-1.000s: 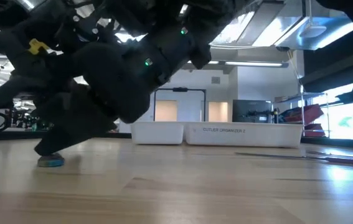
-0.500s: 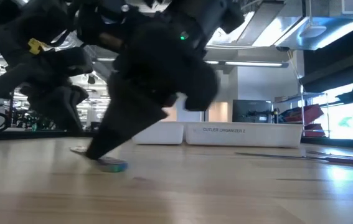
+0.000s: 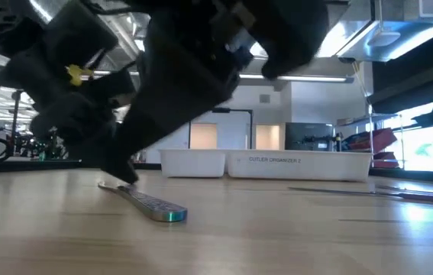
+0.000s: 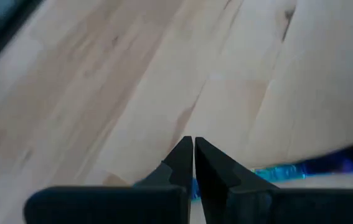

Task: Sort silverware
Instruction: Put the blue table knife into the tray organizer

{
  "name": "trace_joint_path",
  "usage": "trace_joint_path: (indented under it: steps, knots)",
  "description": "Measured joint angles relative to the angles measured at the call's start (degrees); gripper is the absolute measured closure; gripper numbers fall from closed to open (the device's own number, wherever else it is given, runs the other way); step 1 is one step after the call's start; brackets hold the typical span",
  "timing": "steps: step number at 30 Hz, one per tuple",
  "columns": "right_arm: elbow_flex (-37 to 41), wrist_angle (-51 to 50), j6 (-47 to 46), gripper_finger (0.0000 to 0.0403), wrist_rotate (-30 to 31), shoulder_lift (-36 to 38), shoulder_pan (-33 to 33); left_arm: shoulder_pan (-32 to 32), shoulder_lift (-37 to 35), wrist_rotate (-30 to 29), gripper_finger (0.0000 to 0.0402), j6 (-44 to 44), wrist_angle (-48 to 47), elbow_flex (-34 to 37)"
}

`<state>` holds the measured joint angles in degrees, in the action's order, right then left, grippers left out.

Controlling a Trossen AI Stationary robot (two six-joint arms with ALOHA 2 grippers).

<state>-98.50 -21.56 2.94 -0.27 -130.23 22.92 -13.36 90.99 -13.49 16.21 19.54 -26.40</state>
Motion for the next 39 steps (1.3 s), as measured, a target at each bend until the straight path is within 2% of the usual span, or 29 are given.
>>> trace_joint_path:
  steps: [6, 17, 26, 39]
  knots:
    - [0.91, 0.63, -5.71, 0.0403, -0.31, -0.22, 0.0, -0.06, 6.35, 2.14, 0.0401, -3.89, -0.87, -6.11]
    - [5.85, 1.31, -15.99, 0.0403, -0.22, 0.02, 0.0, -0.39, 6.29, 3.87, 0.0401, -5.95, -7.38, -9.18]
    - [6.12, -3.11, -17.55, 0.0403, 3.18, 0.81, 0.04, -1.73, 5.85, 6.93, 0.0402, -4.25, -11.88, -9.18]
    - [6.49, -12.86, -17.31, 0.0403, 9.33, 5.16, 0.46, -3.96, 2.7, 7.34, 0.0401, -2.27, -17.33, -8.89]
